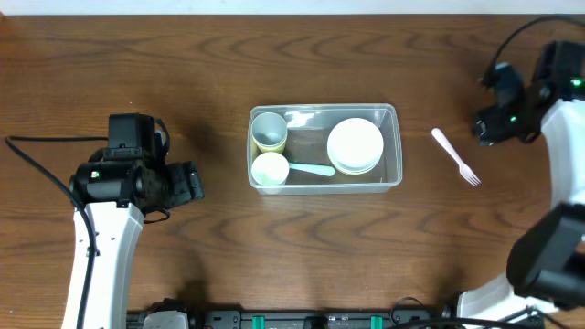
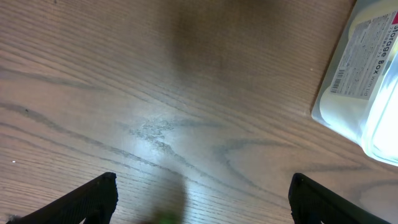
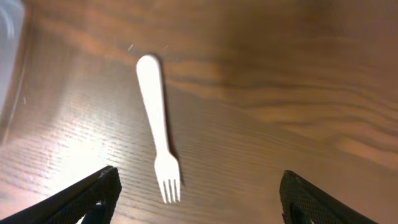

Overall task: Pack container
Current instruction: 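Move the right gripper to the pink fork and grasp its handle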

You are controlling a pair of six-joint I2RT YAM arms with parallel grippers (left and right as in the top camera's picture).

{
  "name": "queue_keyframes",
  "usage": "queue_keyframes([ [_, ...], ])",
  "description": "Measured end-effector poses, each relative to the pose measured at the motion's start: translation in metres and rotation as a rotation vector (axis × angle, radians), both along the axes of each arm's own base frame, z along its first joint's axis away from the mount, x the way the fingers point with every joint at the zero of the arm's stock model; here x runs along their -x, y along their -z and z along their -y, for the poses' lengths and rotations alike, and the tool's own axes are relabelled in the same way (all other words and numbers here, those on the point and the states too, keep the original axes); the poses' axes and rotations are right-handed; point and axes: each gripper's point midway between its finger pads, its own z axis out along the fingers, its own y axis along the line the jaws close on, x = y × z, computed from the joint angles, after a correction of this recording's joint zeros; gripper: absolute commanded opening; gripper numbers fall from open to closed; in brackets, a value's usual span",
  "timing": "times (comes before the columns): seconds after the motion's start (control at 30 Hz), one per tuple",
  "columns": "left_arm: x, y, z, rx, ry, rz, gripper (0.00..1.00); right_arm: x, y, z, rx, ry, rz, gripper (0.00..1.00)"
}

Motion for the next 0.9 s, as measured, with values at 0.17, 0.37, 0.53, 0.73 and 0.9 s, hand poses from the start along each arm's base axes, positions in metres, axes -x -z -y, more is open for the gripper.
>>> queue_keyframes([
  [0.17,0.0,0.0,0.0,0.0,0.0,0.0,0.88,0.007,0.048,-0.007,-0.038,-0.056,-0.11,0.79],
  [0.37,0.0,0.0,0.0,0.0,0.0,0.0,0.88,0.011,0.082,-0.019,-0.063,-0.106,-0.19,0.78],
  [0.53,-0.001,0.0,0.0,0.0,0.0,0.004,0.88,0.012,0.095,-0.027,-0.071,-0.127,-0.223,0.77],
  [0.73,-0.001,0.0,0.0,0.0,0.0,0.005,0.88,0.015,0.102,-0.03,-0.055,-0.138,-0.244,0.75],
  [0.9,-0.001,0.0,0.0,0.0,0.0,0.005,0.88,0.018,0.104,-0.026,-0.03,-0.124,-0.259,0.75],
])
